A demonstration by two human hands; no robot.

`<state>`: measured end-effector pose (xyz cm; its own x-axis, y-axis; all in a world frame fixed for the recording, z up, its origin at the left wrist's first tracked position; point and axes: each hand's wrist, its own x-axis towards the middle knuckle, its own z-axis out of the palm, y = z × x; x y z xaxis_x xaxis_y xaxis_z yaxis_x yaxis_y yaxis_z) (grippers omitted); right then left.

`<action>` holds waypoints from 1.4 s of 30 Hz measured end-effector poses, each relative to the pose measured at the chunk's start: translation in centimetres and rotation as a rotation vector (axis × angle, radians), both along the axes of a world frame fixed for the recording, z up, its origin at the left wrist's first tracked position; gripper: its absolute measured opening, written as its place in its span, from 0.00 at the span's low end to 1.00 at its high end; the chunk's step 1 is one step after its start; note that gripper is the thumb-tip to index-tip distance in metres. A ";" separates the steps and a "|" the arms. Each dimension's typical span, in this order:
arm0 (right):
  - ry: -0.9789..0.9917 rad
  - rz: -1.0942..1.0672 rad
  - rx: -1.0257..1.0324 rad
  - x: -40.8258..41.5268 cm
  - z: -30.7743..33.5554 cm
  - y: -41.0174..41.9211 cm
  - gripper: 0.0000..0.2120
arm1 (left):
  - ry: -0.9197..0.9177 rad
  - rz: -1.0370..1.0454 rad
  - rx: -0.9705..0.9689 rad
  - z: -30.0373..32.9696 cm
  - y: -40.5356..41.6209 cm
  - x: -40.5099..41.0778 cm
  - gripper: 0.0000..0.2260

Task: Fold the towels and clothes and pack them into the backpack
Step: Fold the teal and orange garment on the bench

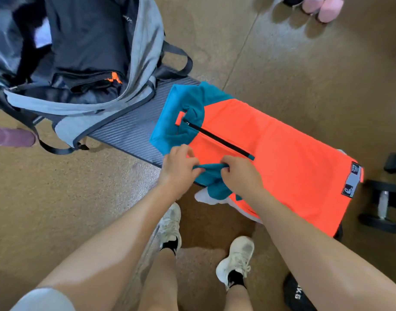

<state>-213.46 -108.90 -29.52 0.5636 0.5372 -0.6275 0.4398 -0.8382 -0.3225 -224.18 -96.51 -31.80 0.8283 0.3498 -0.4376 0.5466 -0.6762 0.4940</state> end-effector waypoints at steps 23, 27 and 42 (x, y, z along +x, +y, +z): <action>-0.153 -0.386 0.317 4.7 -3.7 -0.3 0.13 | -0.178 -0.031 0.401 -5.0 0.8 -1.1 0.13; -0.086 -0.527 -0.019 -2.3 -3.3 -6.3 0.11 | -0.441 -0.420 0.301 -6.1 -3.6 0.2 0.12; 0.190 -0.605 0.283 -1.4 -3.8 -10.8 0.07 | -0.026 -0.321 0.268 -8.0 -3.0 0.3 0.50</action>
<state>-214.84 -119.73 -33.35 0.7096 0.3210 -0.6272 -0.1638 -0.7907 -0.5899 -223.86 -99.47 -39.75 0.9235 0.1703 -0.3436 0.2764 -0.9168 0.2884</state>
